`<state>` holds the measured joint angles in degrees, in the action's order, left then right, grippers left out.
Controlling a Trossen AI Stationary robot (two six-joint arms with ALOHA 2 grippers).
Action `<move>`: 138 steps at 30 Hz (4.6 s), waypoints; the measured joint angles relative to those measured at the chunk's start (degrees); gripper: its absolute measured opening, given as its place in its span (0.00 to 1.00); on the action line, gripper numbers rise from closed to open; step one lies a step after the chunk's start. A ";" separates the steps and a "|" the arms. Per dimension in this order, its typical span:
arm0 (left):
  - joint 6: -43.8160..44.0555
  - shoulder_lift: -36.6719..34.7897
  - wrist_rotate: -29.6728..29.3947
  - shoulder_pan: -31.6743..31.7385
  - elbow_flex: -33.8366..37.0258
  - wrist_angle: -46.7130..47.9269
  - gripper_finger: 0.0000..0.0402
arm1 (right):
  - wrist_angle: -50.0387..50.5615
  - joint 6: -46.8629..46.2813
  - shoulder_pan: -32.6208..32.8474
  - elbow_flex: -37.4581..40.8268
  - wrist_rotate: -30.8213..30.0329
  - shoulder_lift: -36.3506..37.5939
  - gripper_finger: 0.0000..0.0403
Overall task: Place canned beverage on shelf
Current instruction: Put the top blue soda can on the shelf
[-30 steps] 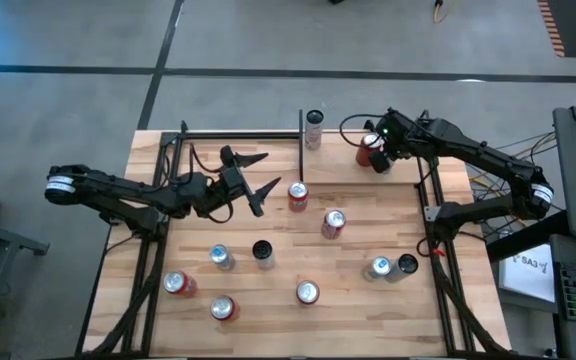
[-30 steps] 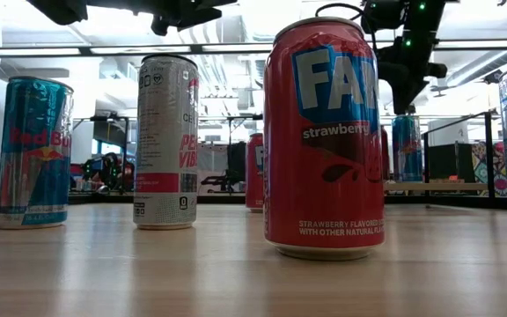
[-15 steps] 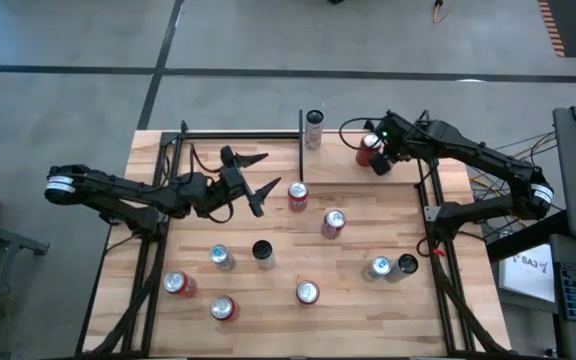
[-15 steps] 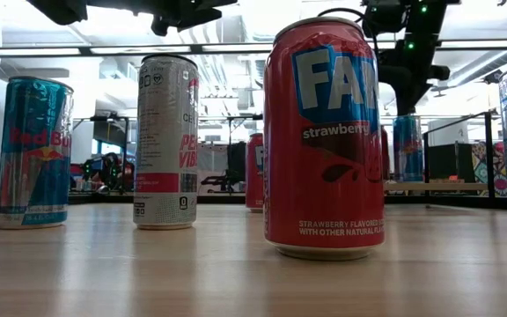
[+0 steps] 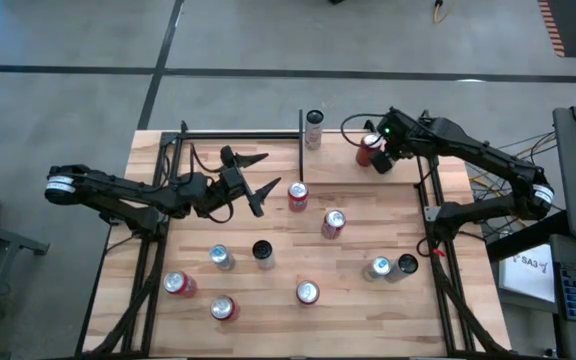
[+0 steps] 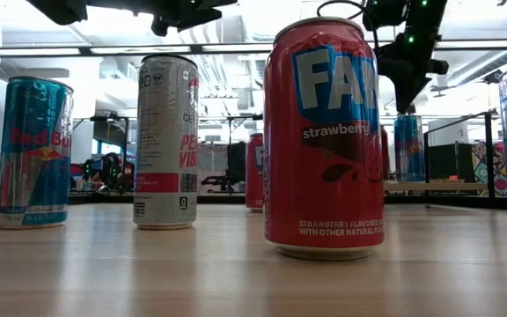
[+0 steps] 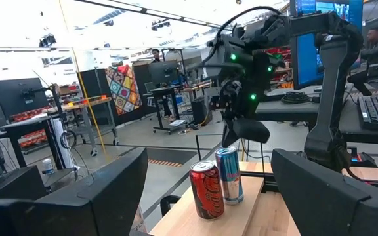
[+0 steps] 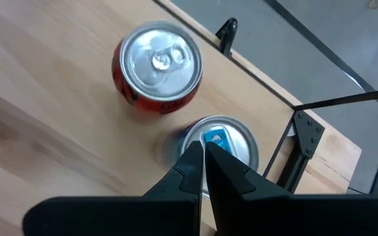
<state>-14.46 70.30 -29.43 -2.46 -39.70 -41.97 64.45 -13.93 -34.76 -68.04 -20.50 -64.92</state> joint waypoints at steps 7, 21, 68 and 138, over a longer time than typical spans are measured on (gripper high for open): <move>0.00 0.00 0.00 0.01 0.00 0.03 0.77 | 4.63 -3.05 0.00 -4.49 8.51 0.04 0.02; -0.48 0.00 -0.02 0.02 0.00 0.06 0.77 | 13.04 -9.63 -0.02 -1.93 11.52 -0.44 0.02; -0.87 0.00 -0.02 0.02 0.00 1.40 0.77 | 6.63 -5.31 -0.15 -1.43 0.77 -6.05 0.02; -0.22 0.00 -0.02 0.02 0.00 1.83 0.77 | 4.34 -4.95 -0.65 -2.02 -3.45 -6.44 0.02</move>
<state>-14.68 70.30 -29.45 -2.44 -39.70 -40.14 68.79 -18.89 -35.42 -70.06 -23.95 -71.36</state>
